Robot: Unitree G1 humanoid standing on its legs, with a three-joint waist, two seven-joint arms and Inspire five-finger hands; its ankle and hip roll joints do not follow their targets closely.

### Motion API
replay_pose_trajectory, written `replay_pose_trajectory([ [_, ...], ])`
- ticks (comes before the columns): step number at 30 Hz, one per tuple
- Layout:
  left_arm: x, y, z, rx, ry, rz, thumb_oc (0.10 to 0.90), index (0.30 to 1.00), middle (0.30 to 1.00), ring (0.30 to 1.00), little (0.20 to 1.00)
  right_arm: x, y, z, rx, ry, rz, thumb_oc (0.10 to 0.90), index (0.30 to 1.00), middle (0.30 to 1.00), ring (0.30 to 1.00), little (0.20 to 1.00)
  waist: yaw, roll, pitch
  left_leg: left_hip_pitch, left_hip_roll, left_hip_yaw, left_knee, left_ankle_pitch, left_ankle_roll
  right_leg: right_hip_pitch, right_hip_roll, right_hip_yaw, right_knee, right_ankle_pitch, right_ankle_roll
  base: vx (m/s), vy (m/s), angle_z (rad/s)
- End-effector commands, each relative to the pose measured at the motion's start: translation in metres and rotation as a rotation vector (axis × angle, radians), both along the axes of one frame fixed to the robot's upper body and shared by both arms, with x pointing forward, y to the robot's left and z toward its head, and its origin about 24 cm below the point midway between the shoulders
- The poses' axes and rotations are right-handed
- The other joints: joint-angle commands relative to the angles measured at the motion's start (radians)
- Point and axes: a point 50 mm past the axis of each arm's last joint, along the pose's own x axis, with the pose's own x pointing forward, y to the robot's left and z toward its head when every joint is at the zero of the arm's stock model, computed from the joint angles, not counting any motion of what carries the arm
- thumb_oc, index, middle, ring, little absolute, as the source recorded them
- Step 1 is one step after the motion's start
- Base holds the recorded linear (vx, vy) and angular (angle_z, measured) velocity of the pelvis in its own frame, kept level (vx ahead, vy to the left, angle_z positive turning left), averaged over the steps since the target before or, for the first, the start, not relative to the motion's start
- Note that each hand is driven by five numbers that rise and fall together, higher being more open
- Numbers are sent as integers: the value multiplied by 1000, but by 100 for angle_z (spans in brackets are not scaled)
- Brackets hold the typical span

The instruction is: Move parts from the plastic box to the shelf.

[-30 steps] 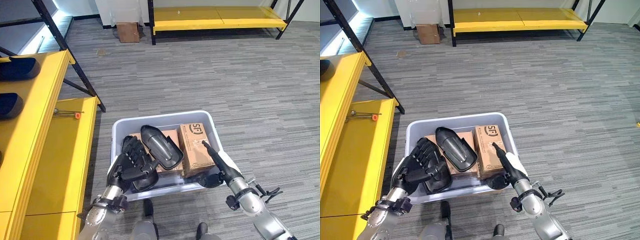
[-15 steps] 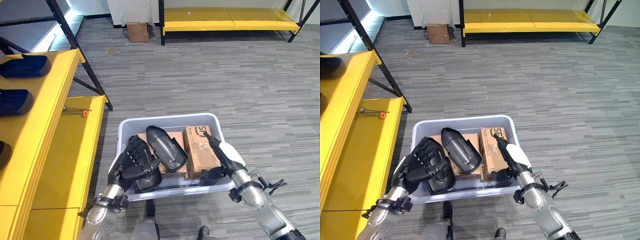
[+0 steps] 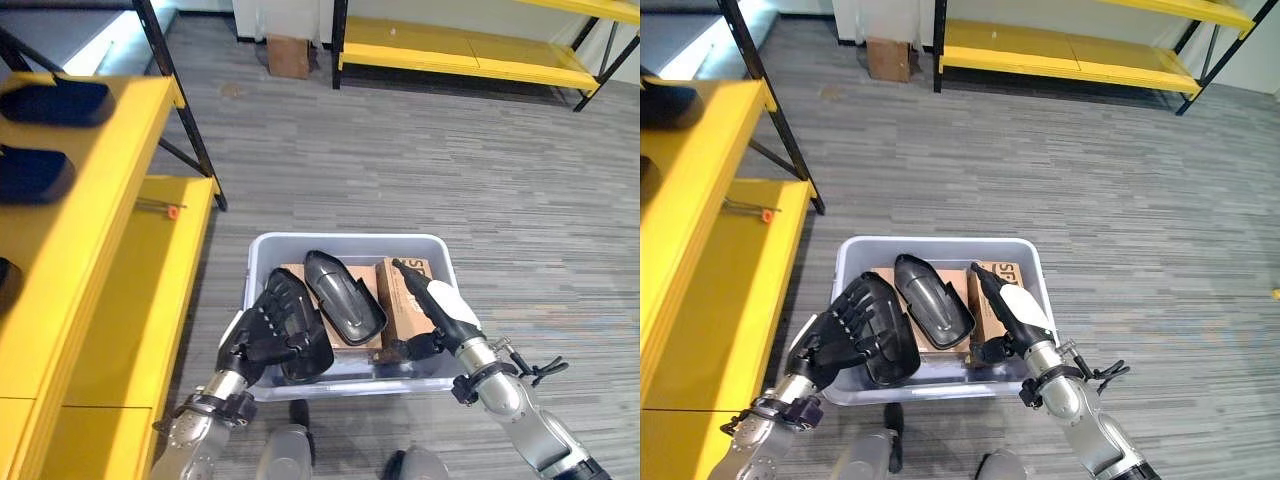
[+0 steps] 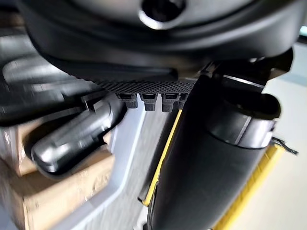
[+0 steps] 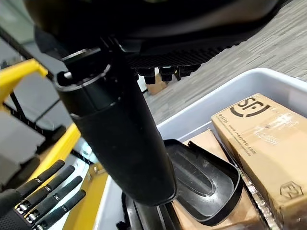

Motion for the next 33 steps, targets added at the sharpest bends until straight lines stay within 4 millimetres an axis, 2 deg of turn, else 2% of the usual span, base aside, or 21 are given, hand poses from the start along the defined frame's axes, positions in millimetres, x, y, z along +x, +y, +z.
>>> replay_pose_trajectory([
  [1,20,-3,52,-6,-292,-8,900,1000,1000,1000,1000,24,14,66,70,-285,118,900,1000,1000,1000,1000,-9,2,13,34,71,-32,-10,-1,-38,1,2,1,-118,222,41,-104,-203,29],
  [3,25,-6,60,4,-322,-9,900,1000,1000,1000,1000,22,18,80,48,-338,151,900,1000,1000,1000,1000,-4,5,31,11,91,-12,-17,19,-59,3,8,-36,-120,202,41,-142,-170,42],
  [9,18,-10,58,-34,-319,-7,900,1000,1000,1000,1000,19,16,86,-47,-364,158,900,1000,1000,1000,1000,9,33,28,30,103,-31,-74,70,-81,36,23,-65,-129,162,38,32,-47,14],
  [14,19,-13,62,-43,-314,-55,900,1000,1000,1000,1000,22,11,96,-105,-417,131,900,1000,1000,1000,1000,17,41,19,29,103,-53,-91,77,-83,37,30,-70,-118,138,26,54,-58,2],
  [20,21,-17,59,-50,-293,-73,900,1000,1000,1000,1000,23,15,100,-166,-436,164,900,1000,1000,1000,1000,19,45,18,36,105,-63,-104,82,-85,42,36,-66,-118,133,22,49,-24,12],
  [24,24,-18,59,-37,-281,-78,900,1000,1000,1000,1000,20,28,120,-255,-505,252,900,1000,1000,1000,1000,24,46,34,19,105,-84,-106,88,-88,28,46,-59,-103,118,13,10,-35,3],
  [28,27,-22,69,-6,-324,-119,900,1000,1000,1000,1000,22,38,146,-333,-630,280,900,1000,1000,1000,1000,44,68,67,-30,93,-115,-107,102,-86,-6,53,-63,-74,96,2,-49,-29,12],
  [33,29,-23,74,-8,-332,-126,900,1000,1000,1000,1000,25,41,153,-361,-577,315,900,1000,1000,1000,1000,54,80,85,-63,87,-134,-107,111,-84,-35,57,-67,-48,82,-4,-44,-18,21],
])
